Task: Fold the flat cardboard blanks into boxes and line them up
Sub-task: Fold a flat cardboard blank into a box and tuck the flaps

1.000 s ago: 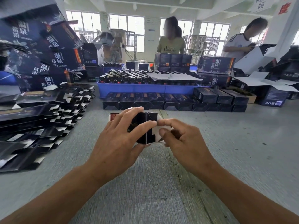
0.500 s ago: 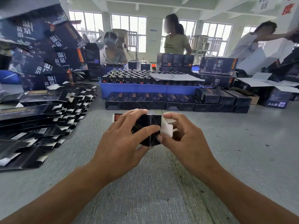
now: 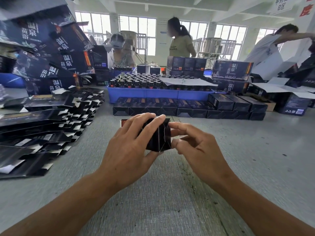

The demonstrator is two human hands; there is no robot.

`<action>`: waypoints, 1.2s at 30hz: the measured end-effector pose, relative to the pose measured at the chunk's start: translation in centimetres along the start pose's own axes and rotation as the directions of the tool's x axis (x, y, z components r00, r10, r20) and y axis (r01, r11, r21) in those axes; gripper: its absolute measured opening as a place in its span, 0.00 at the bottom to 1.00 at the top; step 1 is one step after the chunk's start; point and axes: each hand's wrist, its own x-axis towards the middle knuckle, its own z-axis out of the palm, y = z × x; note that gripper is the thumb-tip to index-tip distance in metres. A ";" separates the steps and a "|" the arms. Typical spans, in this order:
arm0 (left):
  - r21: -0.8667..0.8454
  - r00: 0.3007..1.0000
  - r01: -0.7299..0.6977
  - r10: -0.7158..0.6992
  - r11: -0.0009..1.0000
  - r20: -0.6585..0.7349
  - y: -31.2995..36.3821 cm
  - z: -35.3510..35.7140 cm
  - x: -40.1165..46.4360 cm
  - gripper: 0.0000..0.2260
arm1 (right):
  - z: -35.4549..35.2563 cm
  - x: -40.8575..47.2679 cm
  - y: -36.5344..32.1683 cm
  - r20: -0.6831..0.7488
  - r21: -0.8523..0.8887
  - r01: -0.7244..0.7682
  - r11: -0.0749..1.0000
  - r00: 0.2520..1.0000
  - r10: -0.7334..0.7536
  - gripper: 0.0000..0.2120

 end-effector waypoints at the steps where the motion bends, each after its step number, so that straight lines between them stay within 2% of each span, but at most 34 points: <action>1: 0.005 1.000 -0.002 0.002 1.000 0.000 0.1 0.0 0.0 0.35 | 0.0 0.0 0.0 -0.018 0.001 -0.007 1.000 1.000 0.007 0.16; 3: 0.009 1.000 -0.010 0.010 1.000 0.000 0.3 0.1 0.0 0.36 | 0.1 0.2 0.1 -0.050 0.005 -0.035 0.999 0.998 0.036 0.12; 8: -0.002 1.000 -0.001 0.001 1.000 -0.009 0.9 0.1 0.1 0.37 | 0.1 0.4 0.3 -0.027 0.109 -0.133 0.985 0.990 0.136 0.13; 13: 0.001 1.000 -0.013 0.013 1.000 -0.011 1.0 0.0 0.1 0.36 | 0.0 0.4 0.1 -0.031 0.101 -0.123 0.987 0.991 0.127 0.07; 19: -0.009 0.999 -0.038 0.038 0.999 -0.025 1.1 0.1 0.2 0.36 | 0.2 0.3 -0.1 -0.082 0.054 -0.093 0.994 0.992 0.097 0.06; 25: -0.023 0.999 -0.031 0.030 0.999 -0.040 1.0 0.1 0.1 0.36 | -0.2 0.3 -0.2 -0.033 0.060 -0.095 0.994 0.995 0.097 0.07; 27: -0.030 0.999 -0.035 0.034 0.999 -0.033 1.0 0.1 0.1 0.36 | -0.2 0.3 -0.2 -0.032 0.055 -0.101 0.993 0.994 0.103 0.09; 31: -0.051 0.996 -0.080 0.082 0.995 0.032 0.8 0.4 0.1 0.35 | 0.0 0.0 0.0 0.026 0.032 -0.155 0.987 0.988 0.154 0.34; 34: -0.035 0.986 -0.133 0.136 0.991 0.099 0.6 0.7 -0.1 0.39 | 0.3 0.2 0.1 0.011 0.044 -0.206 0.977 0.978 0.206 0.35; 36: -0.029 0.989 -0.118 0.120 0.993 0.082 0.7 0.6 0.0 0.39 | 0.2 0.5 0.3 -0.025 0.119 -0.257 0.959 0.965 0.262 0.34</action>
